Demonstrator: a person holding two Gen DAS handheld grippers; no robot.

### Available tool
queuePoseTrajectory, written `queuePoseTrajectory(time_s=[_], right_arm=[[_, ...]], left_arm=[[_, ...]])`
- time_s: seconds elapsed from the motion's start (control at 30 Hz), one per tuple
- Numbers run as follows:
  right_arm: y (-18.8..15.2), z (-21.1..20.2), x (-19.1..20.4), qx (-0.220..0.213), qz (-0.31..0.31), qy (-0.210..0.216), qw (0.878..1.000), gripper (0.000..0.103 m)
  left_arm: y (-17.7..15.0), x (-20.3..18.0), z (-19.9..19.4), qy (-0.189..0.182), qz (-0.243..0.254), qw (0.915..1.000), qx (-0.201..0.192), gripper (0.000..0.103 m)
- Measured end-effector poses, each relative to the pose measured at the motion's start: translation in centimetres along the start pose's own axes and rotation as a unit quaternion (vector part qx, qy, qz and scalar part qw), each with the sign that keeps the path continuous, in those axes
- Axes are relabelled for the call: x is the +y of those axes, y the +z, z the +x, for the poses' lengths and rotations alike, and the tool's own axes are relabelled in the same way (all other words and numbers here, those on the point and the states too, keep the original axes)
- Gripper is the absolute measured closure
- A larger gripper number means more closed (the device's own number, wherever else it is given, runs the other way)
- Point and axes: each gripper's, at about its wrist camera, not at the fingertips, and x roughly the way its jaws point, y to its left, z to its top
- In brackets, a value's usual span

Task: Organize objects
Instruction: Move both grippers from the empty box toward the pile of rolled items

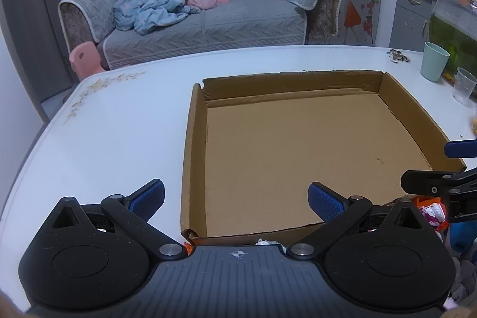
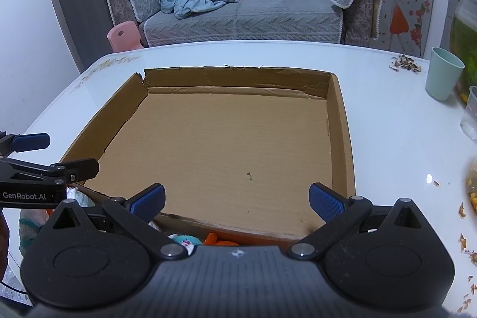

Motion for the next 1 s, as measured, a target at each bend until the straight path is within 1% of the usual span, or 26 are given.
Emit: queuePoseTrajectory(time_s=[0.27,0.6,0.7,0.77,0.8,0.9,1.0], right_arm=[[-0.2,-0.3,-0.1,-0.001,-0.006,0.000,1.000,0.000],[-0.2,-0.3,-0.1,0.000,-0.006,-0.002,1.000,0.000],[-0.1,-0.7,-0.1,-0.003,-0.009,0.002,1.000,0.000],[-0.2,-1.3,-0.4,-0.004,-0.014,0.006,1.000,0.000],[-0.2,-1.8,-0.6,-0.002,-0.017,0.011,1.000,0.000],[-0.7,-3.8,-1.7,-0.005,-0.034,0.018,0.999,0.000],[-1.3,-5.1,-3.3,-0.004,-0.038,0.012,0.999,0.000]], left_arm=[[-0.1,0.3,0.0,0.002,0.000,1.0000,0.002,0.000],[-0.3,0.0,-0.1,-0.005,0.007,1.0000,0.004,0.000],[-0.1,0.1,-0.9,-0.007,0.013,0.9999,-0.006,0.000],[-0.2,0.8,-2.3,-0.005,0.017,0.9997,-0.014,0.000],[-0.3,1.4,-3.2,0.000,0.017,0.9998,-0.011,0.000],[-2.1,3.7,-5.7,0.002,0.013,0.9998,-0.016,0.000],[-5.3,5.9,-6.7,0.009,0.001,1.0000,-0.004,0.000]])
